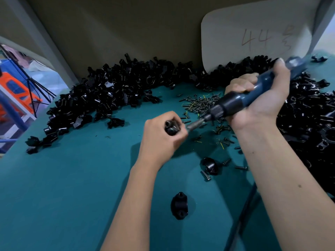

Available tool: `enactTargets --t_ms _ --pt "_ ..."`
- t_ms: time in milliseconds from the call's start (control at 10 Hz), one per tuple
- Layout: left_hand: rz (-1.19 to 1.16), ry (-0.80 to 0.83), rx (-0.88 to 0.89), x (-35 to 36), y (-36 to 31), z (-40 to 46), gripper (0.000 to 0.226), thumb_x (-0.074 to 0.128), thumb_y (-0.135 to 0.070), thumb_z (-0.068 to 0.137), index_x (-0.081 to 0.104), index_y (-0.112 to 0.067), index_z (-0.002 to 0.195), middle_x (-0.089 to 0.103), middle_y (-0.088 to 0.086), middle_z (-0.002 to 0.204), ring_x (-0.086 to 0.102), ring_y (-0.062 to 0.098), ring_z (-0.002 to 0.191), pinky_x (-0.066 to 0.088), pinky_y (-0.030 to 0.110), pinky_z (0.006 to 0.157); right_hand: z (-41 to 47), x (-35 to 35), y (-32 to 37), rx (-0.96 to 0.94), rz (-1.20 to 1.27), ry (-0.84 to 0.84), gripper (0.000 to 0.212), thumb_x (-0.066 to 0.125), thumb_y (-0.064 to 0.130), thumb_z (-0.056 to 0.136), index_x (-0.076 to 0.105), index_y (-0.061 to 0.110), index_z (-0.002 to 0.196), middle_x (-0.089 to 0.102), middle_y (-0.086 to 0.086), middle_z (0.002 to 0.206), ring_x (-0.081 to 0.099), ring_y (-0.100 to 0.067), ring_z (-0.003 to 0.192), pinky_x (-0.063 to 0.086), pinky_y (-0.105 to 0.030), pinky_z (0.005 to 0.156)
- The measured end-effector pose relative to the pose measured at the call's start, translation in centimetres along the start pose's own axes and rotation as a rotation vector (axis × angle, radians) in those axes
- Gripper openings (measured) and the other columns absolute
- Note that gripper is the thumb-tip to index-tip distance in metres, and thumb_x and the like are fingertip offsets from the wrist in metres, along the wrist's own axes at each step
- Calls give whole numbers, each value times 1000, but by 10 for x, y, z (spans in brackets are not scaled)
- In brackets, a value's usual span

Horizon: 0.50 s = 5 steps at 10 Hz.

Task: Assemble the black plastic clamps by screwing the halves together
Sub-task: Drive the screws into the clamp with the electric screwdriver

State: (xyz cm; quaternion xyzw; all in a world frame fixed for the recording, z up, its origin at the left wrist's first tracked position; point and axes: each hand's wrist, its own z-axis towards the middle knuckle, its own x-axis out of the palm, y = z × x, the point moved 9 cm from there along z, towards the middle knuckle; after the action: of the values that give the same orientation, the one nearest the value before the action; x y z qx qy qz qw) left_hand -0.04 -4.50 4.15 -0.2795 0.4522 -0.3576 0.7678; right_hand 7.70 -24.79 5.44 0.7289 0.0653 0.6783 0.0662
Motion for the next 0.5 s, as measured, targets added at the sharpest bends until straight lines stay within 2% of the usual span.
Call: enactTargets --t_ms 100,200,300,400,500 --pt "-391 -134 -184 -20 23 3 16 67 -11 87 62 -17 73 48 -12 53 40 5 46 33 19 46 -3 1 -4 25 -35 3 44 73 50 91 46 18 78 45 6 65 44 -7 50 41 -19 46" --pt "-885 -115 -544 -10 51 -4 32 63 -39 100 60 -12 83 35 -2 55 27 8 39 19 17 36 -3 -8 -5 -1 -410 -85 40 76 45 91 52 15 101 53 2 68 49 -9 52 48 -23 50" --pt "-1160 -25 -754 6 57 -13 50 45 -56 102 58 -11 84 31 -3 57 24 6 39 16 17 31 -4 -9 -20 36 -816 -84 39 74 21 93 51 9 121 59 -5 80 59 -16 56 58 -34 59" --pt "-1256 18 -791 11 55 -14 36 39 -46 100 45 -19 77 30 -4 55 24 5 37 15 18 28 -6 -14 -35 48 -1141 -48 33 67 0 91 46 12 114 58 -13 107 67 -24 76 66 -46 73" --pt "-1233 61 -795 13 51 -16 33 38 -42 98 36 -23 71 29 -4 55 23 6 37 15 18 28 -3 -17 -37 -64 -1505 -41 39 78 19 88 48 15 112 59 -8 109 68 -28 94 62 -45 77"
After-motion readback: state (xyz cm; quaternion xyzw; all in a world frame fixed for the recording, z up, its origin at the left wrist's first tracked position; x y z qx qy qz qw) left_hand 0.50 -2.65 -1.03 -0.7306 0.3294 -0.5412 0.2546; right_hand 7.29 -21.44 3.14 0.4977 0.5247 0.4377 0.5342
